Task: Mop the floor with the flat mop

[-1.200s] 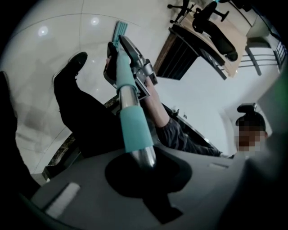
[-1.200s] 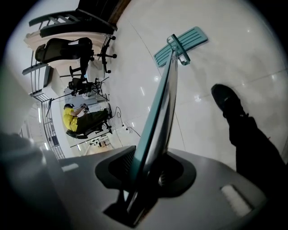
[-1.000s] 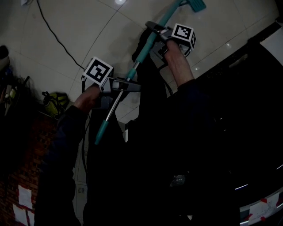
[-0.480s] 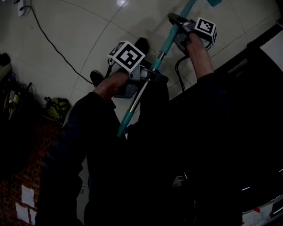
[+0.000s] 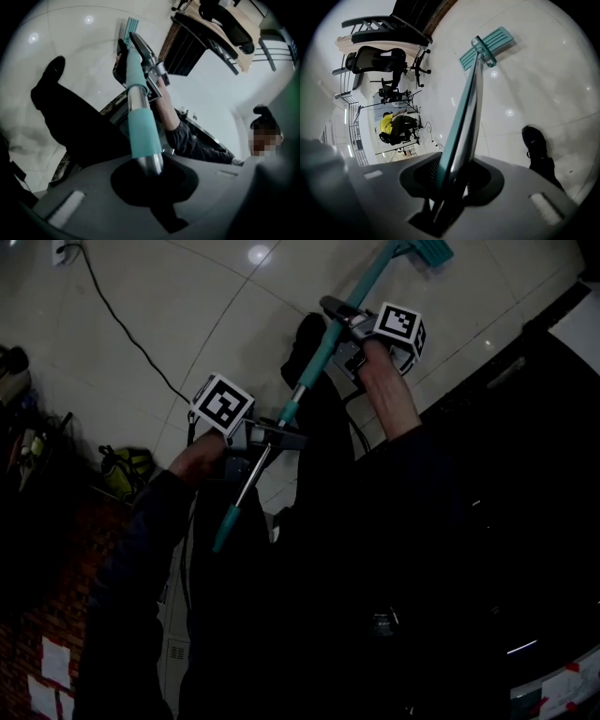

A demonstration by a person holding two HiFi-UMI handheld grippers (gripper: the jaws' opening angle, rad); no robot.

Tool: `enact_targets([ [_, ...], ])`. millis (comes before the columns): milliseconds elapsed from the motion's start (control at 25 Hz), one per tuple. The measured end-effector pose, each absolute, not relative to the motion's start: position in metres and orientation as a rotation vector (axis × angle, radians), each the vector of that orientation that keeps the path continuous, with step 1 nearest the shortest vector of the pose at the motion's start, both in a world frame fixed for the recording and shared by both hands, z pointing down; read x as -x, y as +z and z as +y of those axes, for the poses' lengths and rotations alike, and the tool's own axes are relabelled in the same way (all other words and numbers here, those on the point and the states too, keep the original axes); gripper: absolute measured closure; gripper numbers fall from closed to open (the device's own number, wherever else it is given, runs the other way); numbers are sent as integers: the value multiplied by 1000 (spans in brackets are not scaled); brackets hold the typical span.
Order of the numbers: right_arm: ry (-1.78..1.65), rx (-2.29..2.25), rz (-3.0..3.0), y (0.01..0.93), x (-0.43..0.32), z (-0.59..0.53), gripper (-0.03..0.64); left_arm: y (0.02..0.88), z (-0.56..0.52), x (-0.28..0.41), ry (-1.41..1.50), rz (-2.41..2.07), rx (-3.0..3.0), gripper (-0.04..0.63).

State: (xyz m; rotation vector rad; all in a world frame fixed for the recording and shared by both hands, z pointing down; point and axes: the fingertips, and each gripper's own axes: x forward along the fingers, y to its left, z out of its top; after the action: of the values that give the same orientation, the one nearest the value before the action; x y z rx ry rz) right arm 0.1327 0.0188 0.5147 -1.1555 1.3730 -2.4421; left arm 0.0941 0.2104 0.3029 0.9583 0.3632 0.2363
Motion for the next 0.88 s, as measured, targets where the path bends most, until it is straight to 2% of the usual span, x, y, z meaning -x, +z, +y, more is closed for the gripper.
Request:
enact_targets([
  [440,-2561,1054,1300,509,52,179,480,290,356,84,304,322,-911,577],
  [880,-2605,1038,1211,544,156,257,477,310,416,180,268,303,-848,569],
])
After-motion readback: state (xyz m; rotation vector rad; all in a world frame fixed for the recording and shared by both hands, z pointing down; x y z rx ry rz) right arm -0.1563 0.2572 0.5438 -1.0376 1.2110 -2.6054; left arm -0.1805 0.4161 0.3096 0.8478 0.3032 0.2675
